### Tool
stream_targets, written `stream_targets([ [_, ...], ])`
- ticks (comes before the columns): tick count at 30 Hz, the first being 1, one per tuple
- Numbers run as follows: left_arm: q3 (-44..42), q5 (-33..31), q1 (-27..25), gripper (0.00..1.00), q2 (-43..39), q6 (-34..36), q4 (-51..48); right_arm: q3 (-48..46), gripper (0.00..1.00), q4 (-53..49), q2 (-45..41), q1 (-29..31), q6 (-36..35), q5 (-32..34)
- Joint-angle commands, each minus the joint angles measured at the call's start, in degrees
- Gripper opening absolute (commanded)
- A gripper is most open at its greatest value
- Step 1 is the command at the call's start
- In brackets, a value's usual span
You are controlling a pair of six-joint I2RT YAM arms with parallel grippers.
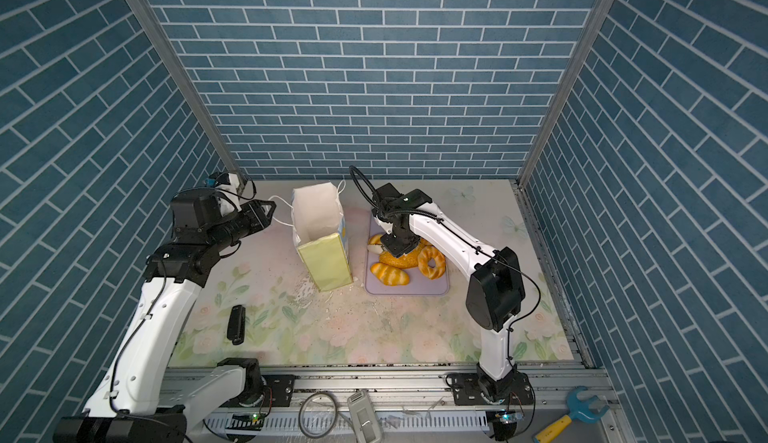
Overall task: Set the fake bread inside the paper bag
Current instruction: 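Close the tongs on the small striped yellow roll with the right gripper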
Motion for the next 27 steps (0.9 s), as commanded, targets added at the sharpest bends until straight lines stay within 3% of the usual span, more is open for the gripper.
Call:
stream_targets([
  [1,-0.11,-0.54,0.14,0.41,-0.38,1.00,-0.50,-0.50,0.38,1.23,-0.87,0.30,-0.80,1.32],
  [13,-0.30,0.07,0.15,0.44,-0.30,1.11,0.38,-0.76,0.31,1.12,-4.44,0.50,0.43,4.25],
  [27,-0.30,1.74,0.15,0.50,-1.03,1.76,-0.58,-2.81,0.29,1.85,-15.38,-0.73,4.46,10.34],
])
